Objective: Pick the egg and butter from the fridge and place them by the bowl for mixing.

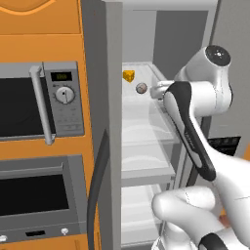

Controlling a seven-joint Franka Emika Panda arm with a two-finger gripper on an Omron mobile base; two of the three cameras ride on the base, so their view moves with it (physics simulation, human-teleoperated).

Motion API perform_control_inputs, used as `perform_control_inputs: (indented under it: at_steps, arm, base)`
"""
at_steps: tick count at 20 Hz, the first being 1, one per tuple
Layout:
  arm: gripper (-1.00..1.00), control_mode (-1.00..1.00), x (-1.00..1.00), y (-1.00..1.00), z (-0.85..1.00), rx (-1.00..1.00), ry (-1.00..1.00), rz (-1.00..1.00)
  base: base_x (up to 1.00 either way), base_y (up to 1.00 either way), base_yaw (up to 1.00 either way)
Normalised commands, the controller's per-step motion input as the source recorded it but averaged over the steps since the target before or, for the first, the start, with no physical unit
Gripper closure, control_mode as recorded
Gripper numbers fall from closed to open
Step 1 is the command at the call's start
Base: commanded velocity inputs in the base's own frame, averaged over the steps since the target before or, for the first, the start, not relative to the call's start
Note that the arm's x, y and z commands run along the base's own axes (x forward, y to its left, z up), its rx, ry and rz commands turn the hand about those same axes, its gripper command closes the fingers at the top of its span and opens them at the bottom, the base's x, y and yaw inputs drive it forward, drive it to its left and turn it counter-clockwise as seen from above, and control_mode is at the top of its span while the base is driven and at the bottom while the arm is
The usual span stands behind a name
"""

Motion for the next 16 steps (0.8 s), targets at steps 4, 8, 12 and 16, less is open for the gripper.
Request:
perform_control_inputs:
  at_steps: [4,8,12,16]
  arm:
    - [-1.0,-1.0,0.74,0.0,0.0,0.0,0.02,0.0]
    - [-1.0,-1.0,0.67,0.0,-0.17,0.0,0.0,0.0]
    - [-1.0,-1.0,0.54,0.0,-0.29,0.0,0.0,0.0]
    - [-1.0,-1.0,0.42,0.0,-0.28,0.0,0.0,0.0]
  base:
    - [0.0,0.0,0.0]
    - [0.0,0.0,0.0]
    - [0.0,0.0,0.0]
    - [0.0,0.0,0.0]
